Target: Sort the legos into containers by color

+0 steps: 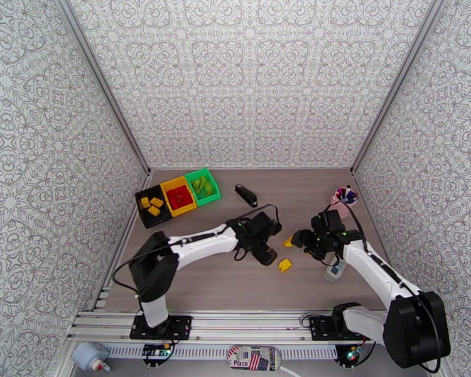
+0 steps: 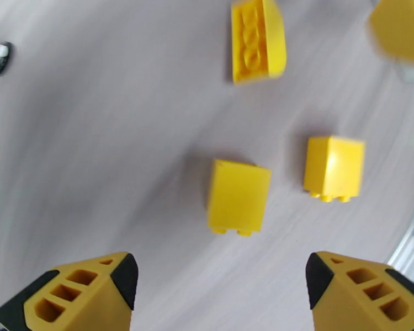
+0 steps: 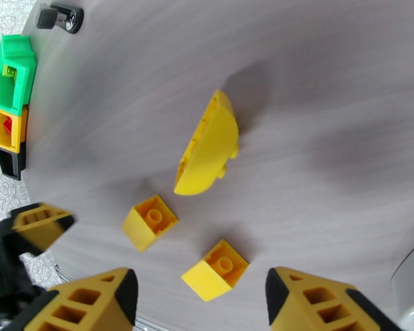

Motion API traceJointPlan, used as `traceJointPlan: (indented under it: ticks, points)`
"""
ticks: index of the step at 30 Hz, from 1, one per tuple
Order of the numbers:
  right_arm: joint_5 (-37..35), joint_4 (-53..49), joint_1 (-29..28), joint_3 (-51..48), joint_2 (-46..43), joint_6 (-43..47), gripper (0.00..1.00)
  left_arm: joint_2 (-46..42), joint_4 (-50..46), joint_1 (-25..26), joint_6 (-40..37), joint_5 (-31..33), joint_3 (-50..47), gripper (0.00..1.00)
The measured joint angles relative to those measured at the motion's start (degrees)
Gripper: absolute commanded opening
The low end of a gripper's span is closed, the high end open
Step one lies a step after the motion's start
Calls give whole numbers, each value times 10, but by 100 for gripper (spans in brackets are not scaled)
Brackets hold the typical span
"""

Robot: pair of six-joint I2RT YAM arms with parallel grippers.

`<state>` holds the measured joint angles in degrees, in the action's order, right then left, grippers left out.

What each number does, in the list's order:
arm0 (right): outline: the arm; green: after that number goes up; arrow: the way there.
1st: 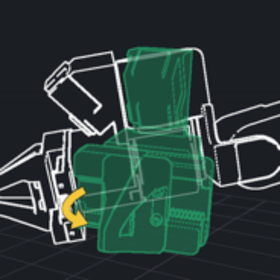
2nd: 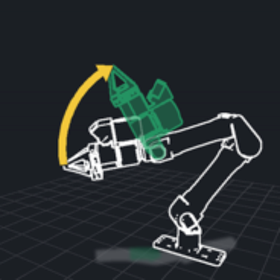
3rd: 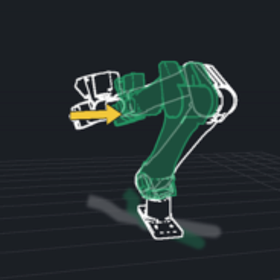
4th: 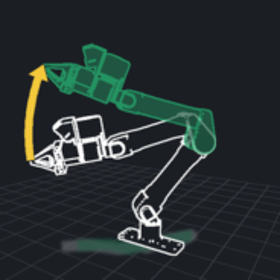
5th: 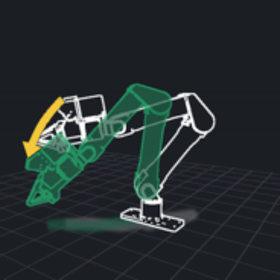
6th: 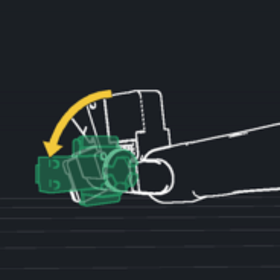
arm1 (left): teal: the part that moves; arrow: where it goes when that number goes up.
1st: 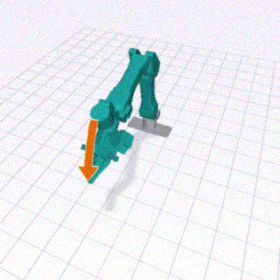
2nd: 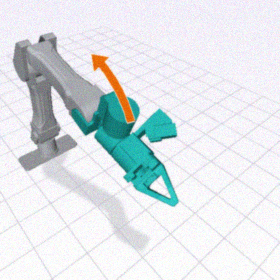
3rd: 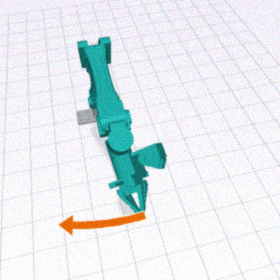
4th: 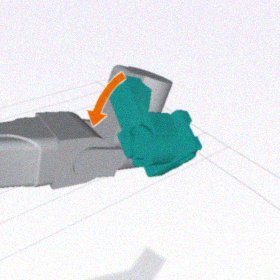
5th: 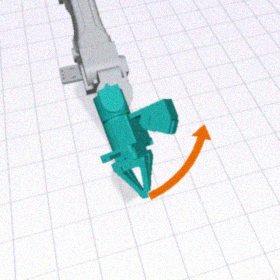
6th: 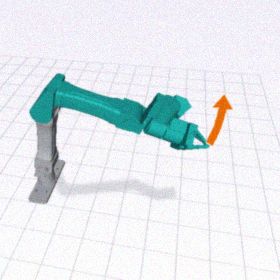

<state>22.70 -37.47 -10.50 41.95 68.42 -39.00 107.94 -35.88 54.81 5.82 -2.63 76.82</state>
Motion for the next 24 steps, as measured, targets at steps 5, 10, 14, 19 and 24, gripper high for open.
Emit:
traceJointPlan:
  ticks: [5, 10, 14, 19, 24]
  points:
    - [3, -10, 0, -7, -24, 0, 66, 53, -7, 10, -8, 15, 27, 76]
    - [3, -15, 0, -14, -40, 0, 66, 80, -12, 13, -16, 28, 56, 68]
    - [3, -19, 0, -17, -41, 0, 66, 98, -12, 13, -16, 42, 73, 60]
    - [5, -19, 0, -19, -41, 0, 66, 120, -19, 13, -14, 48, 94, 49]
    - [5, -20, 0, -19, -41, 0, 66, 128, -23, 14, -11, 59, 98, 39]
